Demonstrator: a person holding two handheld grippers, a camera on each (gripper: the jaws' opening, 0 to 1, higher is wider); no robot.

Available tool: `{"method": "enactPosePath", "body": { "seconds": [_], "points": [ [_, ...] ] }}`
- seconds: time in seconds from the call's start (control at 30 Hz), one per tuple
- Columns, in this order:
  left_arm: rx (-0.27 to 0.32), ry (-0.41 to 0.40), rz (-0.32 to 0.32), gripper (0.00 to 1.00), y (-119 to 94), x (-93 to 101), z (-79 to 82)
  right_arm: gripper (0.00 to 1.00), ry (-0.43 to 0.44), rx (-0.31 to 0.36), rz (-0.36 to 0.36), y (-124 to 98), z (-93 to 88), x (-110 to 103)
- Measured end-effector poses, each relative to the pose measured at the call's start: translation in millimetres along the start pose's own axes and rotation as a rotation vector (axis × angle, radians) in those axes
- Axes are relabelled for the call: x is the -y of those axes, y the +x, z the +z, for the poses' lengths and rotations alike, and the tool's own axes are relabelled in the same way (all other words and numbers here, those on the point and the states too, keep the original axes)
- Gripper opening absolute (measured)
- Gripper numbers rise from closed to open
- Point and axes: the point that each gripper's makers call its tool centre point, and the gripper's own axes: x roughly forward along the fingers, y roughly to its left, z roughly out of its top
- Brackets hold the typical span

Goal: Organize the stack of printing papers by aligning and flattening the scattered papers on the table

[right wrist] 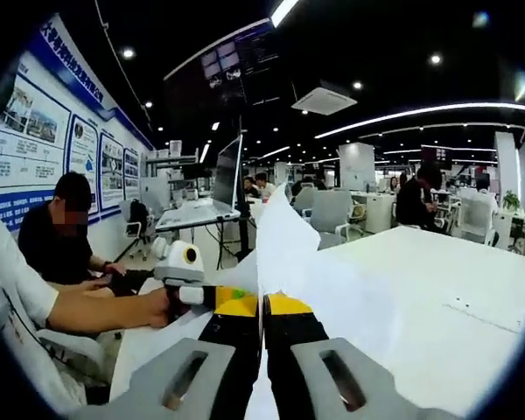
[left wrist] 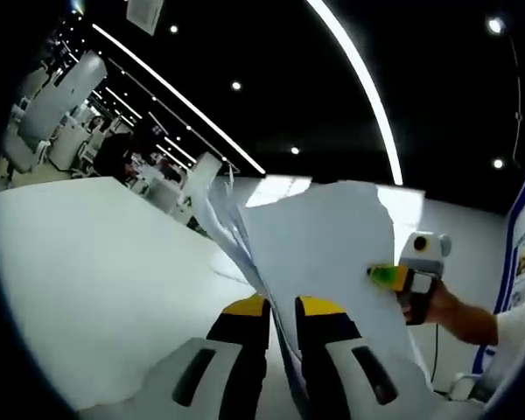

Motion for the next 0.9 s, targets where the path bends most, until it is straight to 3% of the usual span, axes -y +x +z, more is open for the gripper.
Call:
{"method": "enactPosePath", "body": {
  "seconds": [0.13, 0.2, 0.27, 0.3, 0.4, 0.53, 0.9],
  "points": [
    [0.011, -0.011, -0.016, 0.17, -1.1, 4.3, 1.5, 0.0, 0.016, -0.022, -0.068, -4.0, -6.2, 16.0],
    [0.017, -0.023, -0.023, 0.17, -0.7, 3.6, 3.6, 0.0, 0.022, -0.018, -0.062, -6.3, -7.3, 19.8],
    [0.023, -0.033, -0.032, 0.18, -0.8, 4.5, 5.0, 0.0, 0.081, 0.01, -0.031, -7.6, -4.4, 15.2],
    [0.024, -0.035, -0.03, 0.18, -1.0, 4.5, 5.0, 0.0, 0.108, 0.023, 0.029, -9.1, -2.7, 3.8],
    [0.024, -0.033, -0.027, 0.18, -0.9, 3.6, 5.0, 0.0, 0.107, 0.047, 0.056, -10.5, 2.2, -4.0],
    [0.028, -0.041, -0.037, 0.18, -1.5, 5.6, 5.6, 0.0, 0.194, 0.079, 0.113, -7.4, 7.5, -13.9],
    [0.036, -0.098, -0.065, 0.1, -3.5, 9.5, 8.2, 0.0, 0.204, 0.053, 0.041, -12.3, -4.3, 6.3]
  ]
}}
